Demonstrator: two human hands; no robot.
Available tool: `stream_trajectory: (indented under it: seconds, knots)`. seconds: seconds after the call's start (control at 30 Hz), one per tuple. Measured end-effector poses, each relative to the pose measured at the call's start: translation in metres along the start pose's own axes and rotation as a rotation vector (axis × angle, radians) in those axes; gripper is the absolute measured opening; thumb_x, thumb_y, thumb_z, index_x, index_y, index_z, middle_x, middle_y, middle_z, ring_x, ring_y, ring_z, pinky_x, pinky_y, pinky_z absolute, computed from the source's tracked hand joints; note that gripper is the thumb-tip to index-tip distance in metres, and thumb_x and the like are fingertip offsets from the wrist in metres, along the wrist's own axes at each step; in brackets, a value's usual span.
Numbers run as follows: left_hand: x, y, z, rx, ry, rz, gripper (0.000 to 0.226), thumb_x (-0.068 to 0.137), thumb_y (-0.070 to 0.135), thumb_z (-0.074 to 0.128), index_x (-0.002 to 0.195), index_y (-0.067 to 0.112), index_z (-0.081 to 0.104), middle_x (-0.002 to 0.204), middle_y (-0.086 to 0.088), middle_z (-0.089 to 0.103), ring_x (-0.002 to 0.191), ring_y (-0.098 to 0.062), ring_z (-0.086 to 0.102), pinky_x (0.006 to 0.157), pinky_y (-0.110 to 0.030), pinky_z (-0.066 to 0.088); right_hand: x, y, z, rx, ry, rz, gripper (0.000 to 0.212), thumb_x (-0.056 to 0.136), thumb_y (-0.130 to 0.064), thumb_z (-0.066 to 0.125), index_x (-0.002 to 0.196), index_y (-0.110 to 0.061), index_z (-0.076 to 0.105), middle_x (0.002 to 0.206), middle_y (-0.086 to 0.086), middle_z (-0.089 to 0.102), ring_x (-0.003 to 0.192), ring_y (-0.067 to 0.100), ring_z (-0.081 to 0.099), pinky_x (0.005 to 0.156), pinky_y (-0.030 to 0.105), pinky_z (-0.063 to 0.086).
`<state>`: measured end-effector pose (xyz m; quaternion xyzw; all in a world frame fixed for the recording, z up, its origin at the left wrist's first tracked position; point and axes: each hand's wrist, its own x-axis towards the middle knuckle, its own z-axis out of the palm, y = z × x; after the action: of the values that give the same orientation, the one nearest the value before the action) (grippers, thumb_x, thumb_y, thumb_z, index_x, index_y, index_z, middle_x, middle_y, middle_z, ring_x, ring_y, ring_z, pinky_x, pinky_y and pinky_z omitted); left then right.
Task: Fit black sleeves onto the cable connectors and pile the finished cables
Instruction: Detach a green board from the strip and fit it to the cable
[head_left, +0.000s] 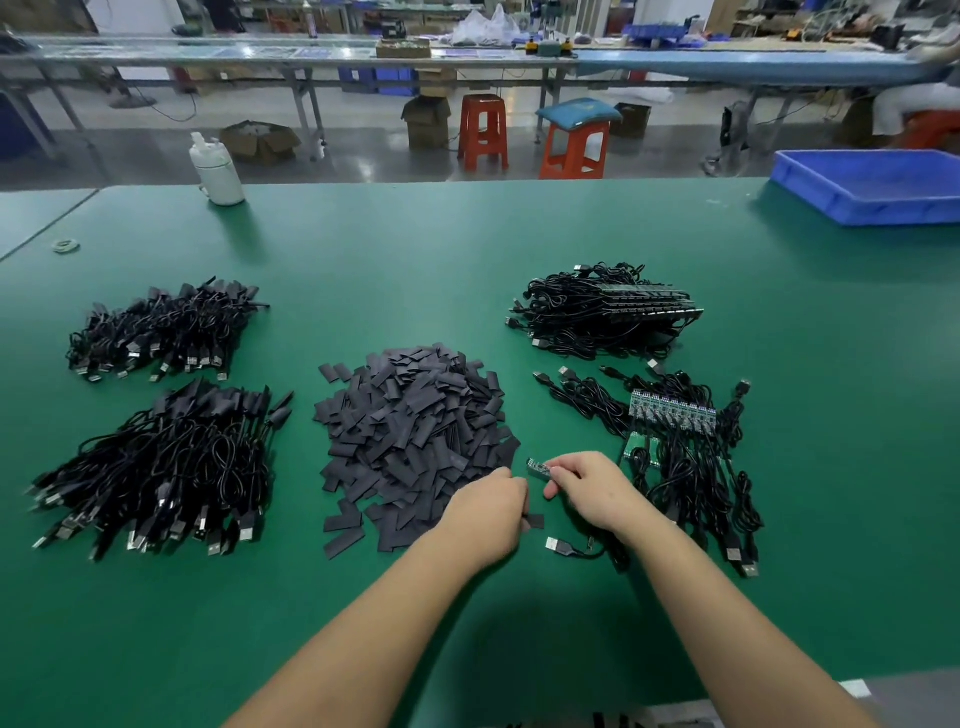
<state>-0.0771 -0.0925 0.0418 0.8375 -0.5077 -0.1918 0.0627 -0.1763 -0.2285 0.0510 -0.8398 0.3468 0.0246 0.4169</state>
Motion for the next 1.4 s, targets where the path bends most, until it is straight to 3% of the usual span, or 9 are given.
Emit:
stream_trajectory:
  seconds: [0.13, 0.27, 0.33, 0.43, 0.53, 0.67, 0.83, 1.0, 1.4]
  knots:
    - [-0.010, 0.002, 0.001, 0.057, -0.032, 0.057, 0.024, 0.095, 0.023, 0.059, 0.118, 0.016, 0.057, 0.112, -0.007, 0.049, 0.100, -0.031, 0.059, 0.086, -0.044, 0.050, 0.000, -0.006, 0.006, 0.082, -0.023, -0.011, 0.028, 0.105, -0.019, 0.045, 0.128, -0.015, 0.062, 0.085, -0.005, 0.075, 0.058, 0.013, 0.047, 0.058, 0.024, 0.042]
    - [-0.028, 0.001, 0.002, 0.286, 0.144, 0.185, 0.027, 0.098, 0.021, 0.046, 0.124, 0.014, 0.050, 0.112, -0.005, 0.055, 0.099, -0.028, 0.060, 0.068, -0.038, 0.043, -0.001, -0.017, 0.014, 0.178, -0.057, -0.048, 0.023, 0.102, -0.017, 0.054, 0.121, -0.011, 0.066, 0.086, -0.005, 0.075, 0.052, 0.009, 0.053, 0.059, 0.023, 0.050]
    - [-0.037, -0.005, 0.002, 0.236, 0.232, 0.135, 0.026, 0.098, 0.027, 0.043, 0.121, 0.017, 0.051, 0.112, -0.003, 0.058, 0.100, -0.025, 0.060, 0.072, -0.037, 0.044, -0.002, -0.021, 0.019, 0.237, -0.074, -0.047, 0.022, 0.101, -0.014, 0.055, 0.119, -0.009, 0.067, 0.080, -0.008, 0.075, 0.050, 0.005, 0.057, 0.052, 0.019, 0.048]
    - [-0.050, -0.026, -0.004, -0.163, 0.361, -0.055, 0.017, 0.098, 0.029, 0.046, 0.107, 0.024, 0.059, 0.097, 0.002, 0.069, 0.088, -0.020, 0.064, 0.076, -0.033, 0.051, -0.002, -0.026, 0.028, 0.292, -0.073, -0.022, 0.022, 0.102, -0.012, 0.053, 0.120, -0.008, 0.066, 0.086, -0.006, 0.074, 0.051, 0.003, 0.060, 0.046, 0.019, 0.045]
    - [-0.065, -0.048, 0.002, -0.609, 0.407, -0.180, 0.023, 0.098, 0.018, 0.053, 0.104, 0.031, 0.071, 0.085, 0.015, 0.071, 0.069, 0.004, 0.060, 0.067, -0.019, 0.045, -0.003, -0.027, 0.040, 0.367, -0.137, -0.016, 0.023, 0.102, -0.011, 0.054, 0.121, -0.007, 0.064, 0.093, 0.002, 0.076, 0.057, 0.011, 0.063, 0.048, 0.022, 0.046]
    - [-0.082, -0.067, 0.023, -1.007, 0.407, -0.271, 0.027, 0.101, 0.008, 0.049, 0.114, 0.020, 0.069, 0.061, 0.006, 0.058, 0.045, -0.010, 0.044, 0.048, -0.023, 0.038, -0.010, -0.024, 0.062, 0.431, -0.263, -0.072, 0.018, 0.101, -0.012, 0.055, 0.115, -0.010, 0.067, 0.084, 0.000, 0.075, 0.052, 0.011, 0.059, 0.049, 0.023, 0.050]
    - [-0.091, -0.075, 0.033, -0.904, 0.478, -0.227, 0.031, 0.101, 0.005, 0.048, 0.122, 0.019, 0.066, 0.073, 0.001, 0.053, 0.046, -0.010, 0.053, 0.055, -0.023, 0.048, -0.012, -0.014, 0.064, 0.424, -0.282, -0.112, 0.015, 0.100, -0.019, 0.057, 0.109, -0.022, 0.069, 0.088, -0.001, 0.075, 0.047, 0.008, 0.052, 0.053, 0.023, 0.049]
    - [-0.090, -0.066, 0.030, -0.759, 0.522, -0.162, 0.033, 0.095, 0.017, 0.063, 0.127, 0.023, 0.064, 0.091, 0.010, 0.057, 0.087, 0.004, 0.055, 0.075, -0.005, 0.037, -0.010, -0.014, 0.068, 0.384, -0.307, -0.126, 0.017, 0.099, -0.024, 0.058, 0.109, -0.025, 0.071, 0.083, -0.004, 0.073, 0.045, 0.007, 0.046, 0.046, 0.020, 0.042]
    - [-0.089, -0.064, 0.036, -0.790, 0.622, -0.199, 0.023, 0.091, 0.010, 0.067, 0.104, 0.027, 0.075, 0.075, 0.016, 0.062, 0.061, -0.011, 0.060, 0.067, -0.011, 0.042, -0.008, -0.015, 0.065, 0.416, -0.348, -0.153, 0.018, 0.100, -0.018, 0.056, 0.109, -0.023, 0.071, 0.078, -0.008, 0.069, 0.047, 0.006, 0.043, 0.044, 0.019, 0.040]
